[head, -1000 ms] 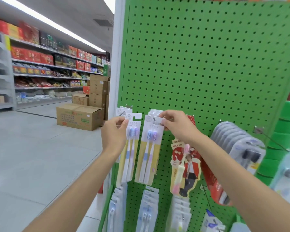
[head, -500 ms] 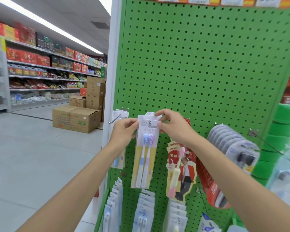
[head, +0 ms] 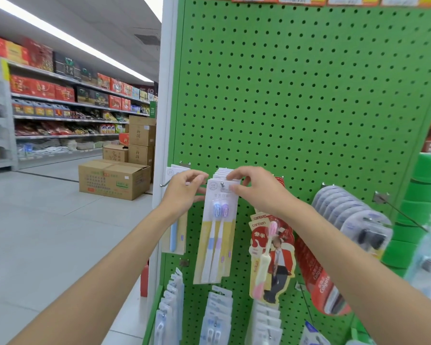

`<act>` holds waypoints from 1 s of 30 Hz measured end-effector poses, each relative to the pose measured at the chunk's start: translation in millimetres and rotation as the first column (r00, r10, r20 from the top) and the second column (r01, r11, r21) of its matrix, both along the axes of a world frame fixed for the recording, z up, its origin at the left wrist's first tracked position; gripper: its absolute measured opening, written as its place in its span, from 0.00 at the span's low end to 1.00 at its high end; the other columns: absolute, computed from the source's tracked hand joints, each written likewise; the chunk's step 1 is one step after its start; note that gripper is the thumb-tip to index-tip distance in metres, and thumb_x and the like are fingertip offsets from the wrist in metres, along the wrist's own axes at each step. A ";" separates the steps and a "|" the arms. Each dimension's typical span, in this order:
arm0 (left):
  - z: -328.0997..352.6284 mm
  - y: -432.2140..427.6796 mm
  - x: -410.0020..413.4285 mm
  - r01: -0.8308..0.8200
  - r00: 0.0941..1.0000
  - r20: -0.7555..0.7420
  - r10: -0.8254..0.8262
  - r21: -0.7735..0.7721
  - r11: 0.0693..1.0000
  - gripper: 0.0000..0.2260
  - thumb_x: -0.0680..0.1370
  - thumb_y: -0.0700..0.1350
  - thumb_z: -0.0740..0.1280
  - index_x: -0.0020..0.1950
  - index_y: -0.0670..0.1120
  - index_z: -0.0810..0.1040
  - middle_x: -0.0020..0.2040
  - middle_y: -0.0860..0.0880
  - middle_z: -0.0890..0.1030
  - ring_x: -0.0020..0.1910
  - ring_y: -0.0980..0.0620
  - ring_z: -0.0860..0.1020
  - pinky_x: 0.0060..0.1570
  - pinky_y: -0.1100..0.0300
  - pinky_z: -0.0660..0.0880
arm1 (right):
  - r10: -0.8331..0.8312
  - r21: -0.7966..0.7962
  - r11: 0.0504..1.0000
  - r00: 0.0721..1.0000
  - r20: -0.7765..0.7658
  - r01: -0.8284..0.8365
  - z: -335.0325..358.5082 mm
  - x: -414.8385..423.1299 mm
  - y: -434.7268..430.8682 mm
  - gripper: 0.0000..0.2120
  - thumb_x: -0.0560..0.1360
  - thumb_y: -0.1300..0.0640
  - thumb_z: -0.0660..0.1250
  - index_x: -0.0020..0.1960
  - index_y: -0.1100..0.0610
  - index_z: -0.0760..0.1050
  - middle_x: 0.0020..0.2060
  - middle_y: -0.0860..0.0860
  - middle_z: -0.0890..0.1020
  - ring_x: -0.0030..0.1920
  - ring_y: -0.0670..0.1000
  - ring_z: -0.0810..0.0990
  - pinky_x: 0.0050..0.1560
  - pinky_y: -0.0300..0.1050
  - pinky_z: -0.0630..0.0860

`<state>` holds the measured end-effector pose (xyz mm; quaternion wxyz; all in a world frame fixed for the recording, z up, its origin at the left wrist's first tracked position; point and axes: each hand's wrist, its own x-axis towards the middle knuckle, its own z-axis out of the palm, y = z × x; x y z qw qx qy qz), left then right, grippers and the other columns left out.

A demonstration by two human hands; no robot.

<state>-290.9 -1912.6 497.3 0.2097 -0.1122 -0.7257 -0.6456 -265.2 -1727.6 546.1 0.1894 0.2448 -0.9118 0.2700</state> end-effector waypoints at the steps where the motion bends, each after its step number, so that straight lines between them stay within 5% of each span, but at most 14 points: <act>1: 0.4 -0.3 -3.6 -0.016 1.000 -0.016 0.016 -0.014 1.000 0.09 0.83 0.40 0.61 0.57 0.42 0.79 0.51 0.47 0.81 0.43 0.55 0.81 0.40 0.65 0.80 | 0.005 -0.010 1.000 1.000 -0.003 -0.005 -0.7 -1.6 0.1 0.10 0.80 0.53 0.65 0.60 0.50 0.77 0.53 0.43 0.78 0.44 0.38 0.73 0.36 0.33 0.65; 9: 6.3 7.3 -19.3 -0.024 0.999 -0.036 0.021 -0.082 0.996 0.07 0.76 0.37 0.71 0.50 0.47 0.78 0.46 0.46 0.80 0.33 0.54 0.77 0.29 0.66 0.74 | 0.025 -0.051 0.998 1.000 0.010 -0.024 -2.4 -7.2 0.3 0.03 0.79 0.56 0.67 0.52 0.52 0.74 0.49 0.45 0.78 0.47 0.43 0.77 0.41 0.37 0.76; 13: 5.9 7.9 -21.8 -0.027 1.000 -0.015 0.025 -0.130 0.991 0.04 0.75 0.38 0.72 0.45 0.46 0.80 0.40 0.50 0.80 0.36 0.55 0.77 0.35 0.65 0.74 | 0.031 -0.039 0.999 0.999 0.024 -0.030 -1.1 -7.2 0.2 0.04 0.80 0.53 0.65 0.49 0.53 0.77 0.47 0.46 0.80 0.34 0.39 0.72 0.28 0.31 0.65; 19: 7.5 14.2 -17.9 -0.097 0.993 -0.074 0.093 -0.049 0.994 0.02 0.78 0.42 0.70 0.47 0.44 0.79 0.43 0.50 0.82 0.41 0.54 0.78 0.41 0.60 0.73 | 0.013 -0.070 0.998 1.000 0.025 -0.011 1.7 -4.5 0.6 0.06 0.80 0.55 0.64 0.48 0.56 0.78 0.34 0.42 0.75 0.26 0.38 0.67 0.23 0.28 0.64; 27: -12.4 13.6 -13.4 -0.217 0.973 -0.073 0.219 0.028 0.976 0.03 0.80 0.43 0.66 0.47 0.47 0.76 0.45 0.49 0.80 0.43 0.52 0.77 0.46 0.56 0.76 | 0.008 -0.089 0.996 1.000 0.030 -0.005 -2.2 -6.6 0.2 0.05 0.80 0.56 0.64 0.48 0.55 0.78 0.39 0.43 0.78 0.31 0.39 0.69 0.26 0.28 0.65; 30: -27.6 11.6 -3.8 -0.285 0.955 -0.071 0.288 0.052 0.957 0.04 0.82 0.42 0.64 0.47 0.45 0.73 0.44 0.50 0.78 0.42 0.54 0.75 0.43 0.65 0.72 | 0.000 -0.080 0.997 1.000 0.028 0.002 -2.1 -5.3 -0.3 0.05 0.80 0.56 0.64 0.49 0.54 0.78 0.42 0.43 0.79 0.34 0.40 0.72 0.31 0.31 0.64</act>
